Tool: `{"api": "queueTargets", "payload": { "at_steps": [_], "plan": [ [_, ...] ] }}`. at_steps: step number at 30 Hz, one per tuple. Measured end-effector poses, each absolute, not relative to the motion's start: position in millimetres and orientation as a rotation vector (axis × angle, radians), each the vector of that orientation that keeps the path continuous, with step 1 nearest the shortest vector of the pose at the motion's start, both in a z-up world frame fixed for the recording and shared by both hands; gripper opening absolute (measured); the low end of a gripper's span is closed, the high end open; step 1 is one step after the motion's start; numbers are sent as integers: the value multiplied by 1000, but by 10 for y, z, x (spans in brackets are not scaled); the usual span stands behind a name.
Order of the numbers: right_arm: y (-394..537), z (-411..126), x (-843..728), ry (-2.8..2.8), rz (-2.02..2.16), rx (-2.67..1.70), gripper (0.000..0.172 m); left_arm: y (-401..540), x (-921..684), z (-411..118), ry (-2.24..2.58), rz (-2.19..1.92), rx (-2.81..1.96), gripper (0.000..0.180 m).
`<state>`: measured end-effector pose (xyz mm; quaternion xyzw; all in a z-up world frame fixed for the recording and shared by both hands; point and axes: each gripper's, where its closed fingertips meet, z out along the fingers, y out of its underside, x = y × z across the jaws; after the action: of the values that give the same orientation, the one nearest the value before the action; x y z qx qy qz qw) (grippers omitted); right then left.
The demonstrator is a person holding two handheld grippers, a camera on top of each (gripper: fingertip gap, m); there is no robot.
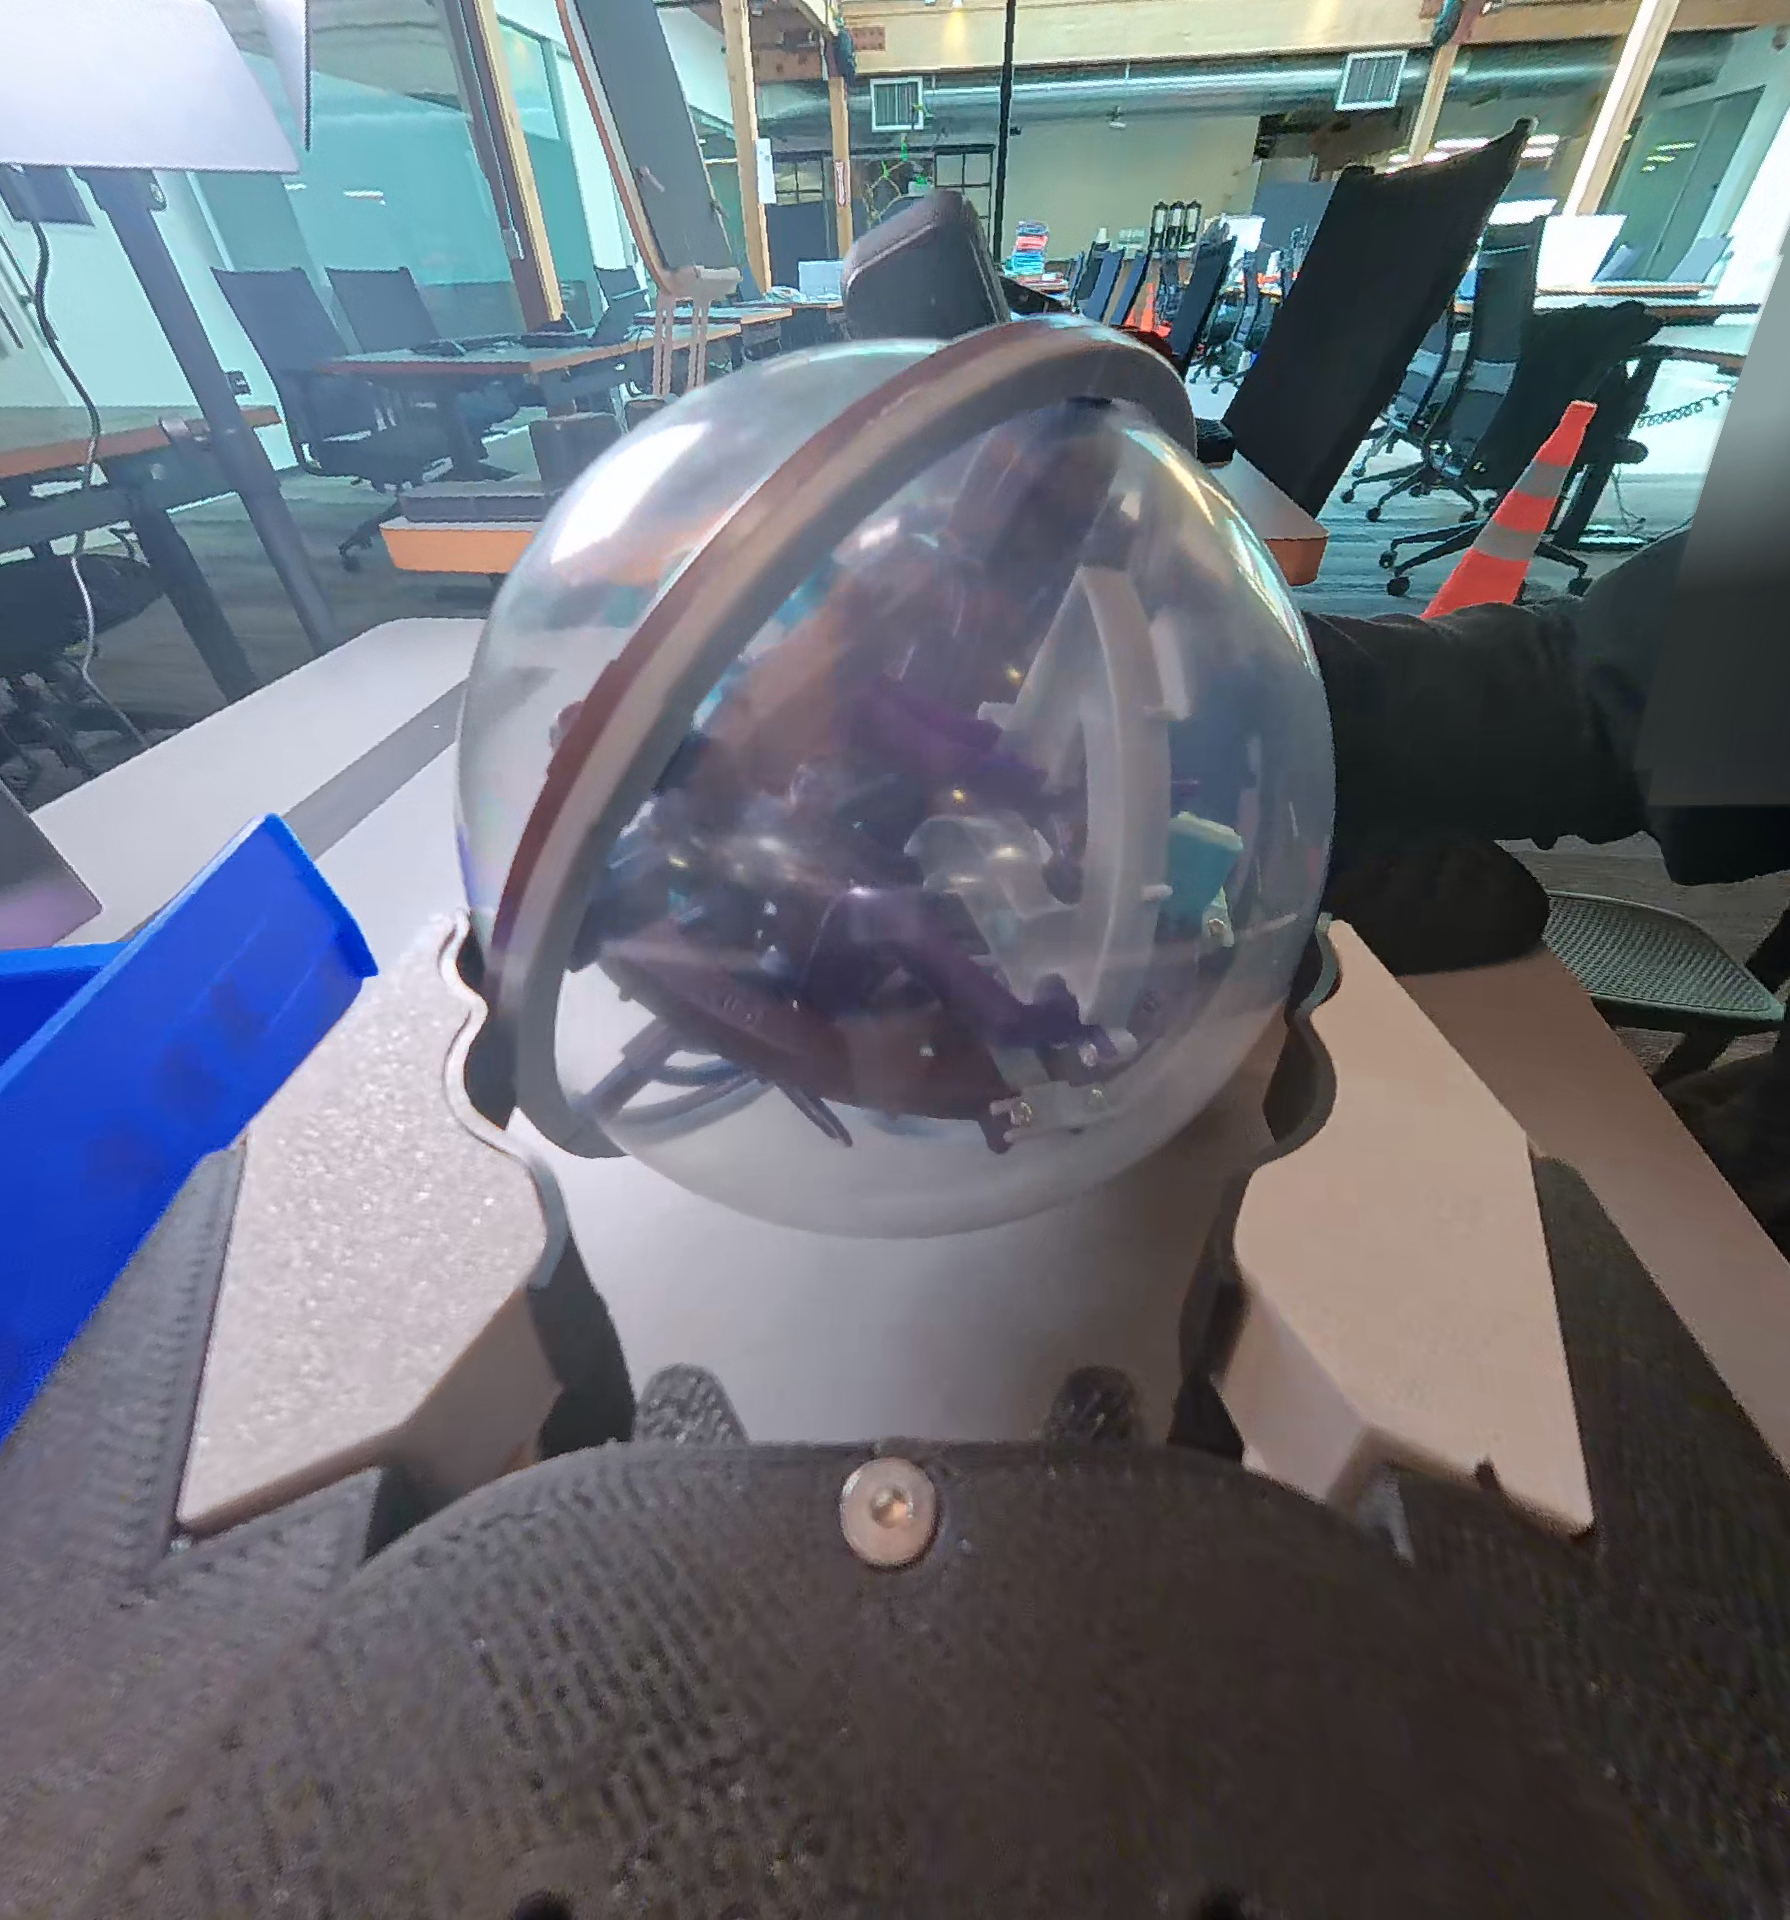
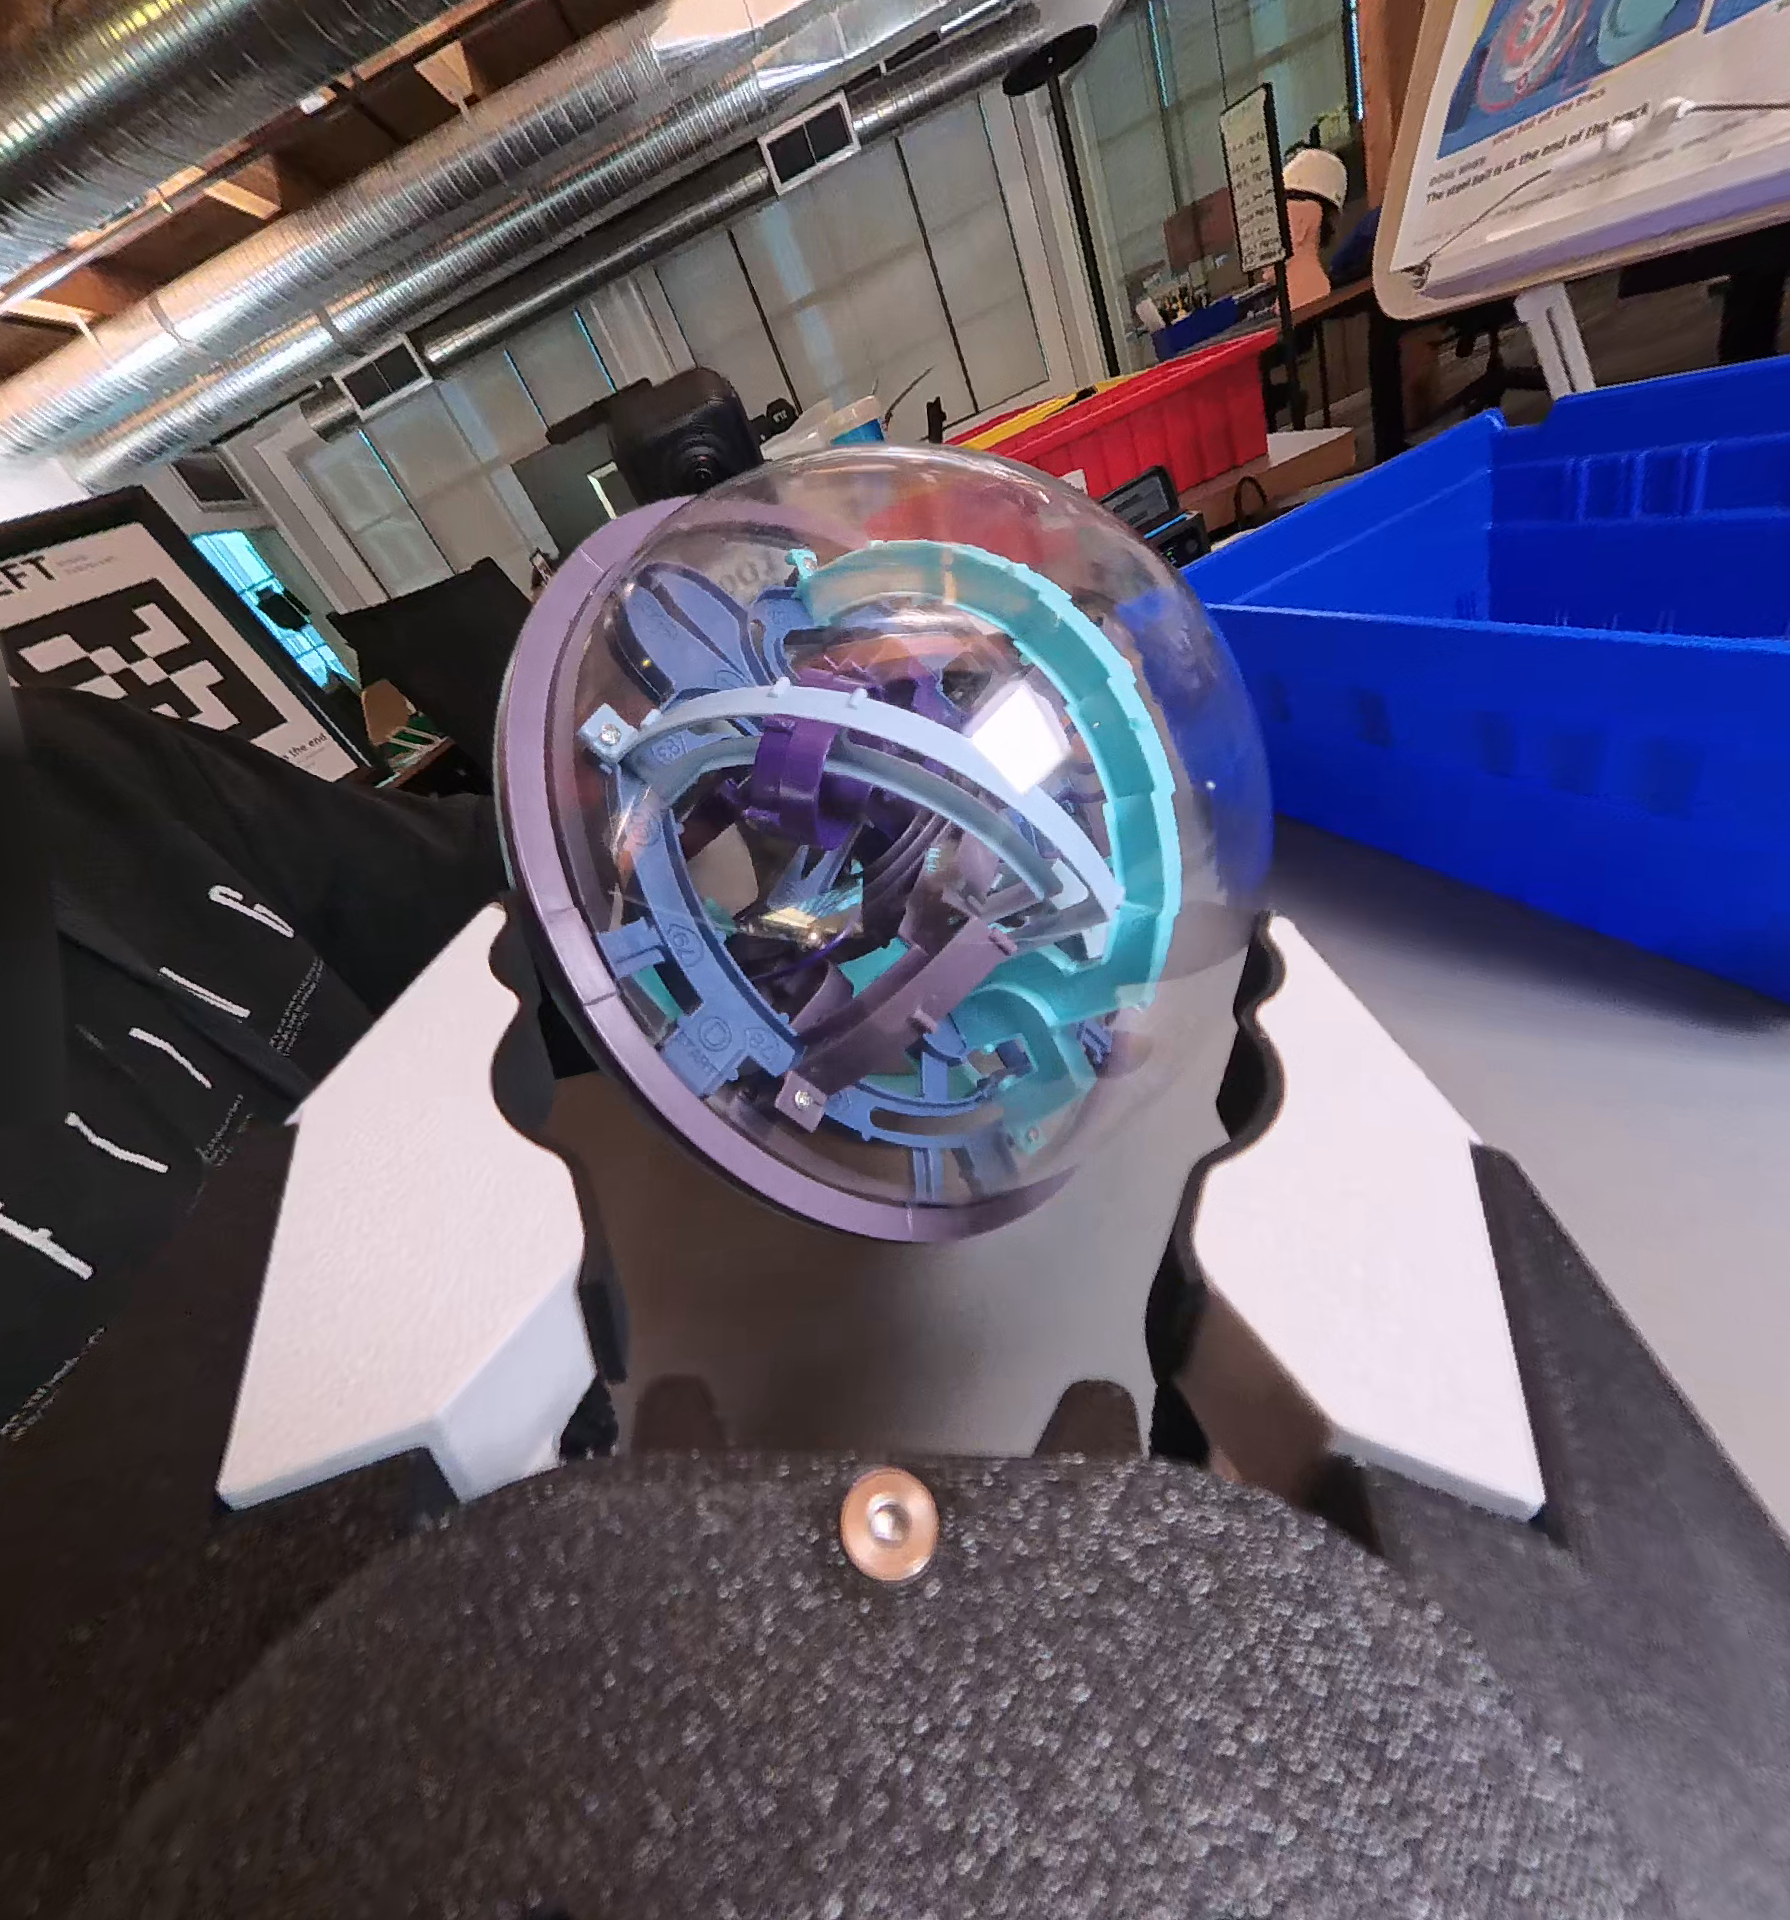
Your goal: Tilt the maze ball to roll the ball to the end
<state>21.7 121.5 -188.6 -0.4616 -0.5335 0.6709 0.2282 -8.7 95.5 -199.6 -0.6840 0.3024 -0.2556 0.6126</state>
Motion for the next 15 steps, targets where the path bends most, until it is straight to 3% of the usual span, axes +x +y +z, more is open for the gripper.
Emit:
{"api": "queueTargets", "payload": {
  "at_steps": [15],
  "plan": [
    [1143, -1804, 198, -1512, 1784, -1233, 130, 887, -110, -1946, 715, -551, -1539, 146]
  ]
}}
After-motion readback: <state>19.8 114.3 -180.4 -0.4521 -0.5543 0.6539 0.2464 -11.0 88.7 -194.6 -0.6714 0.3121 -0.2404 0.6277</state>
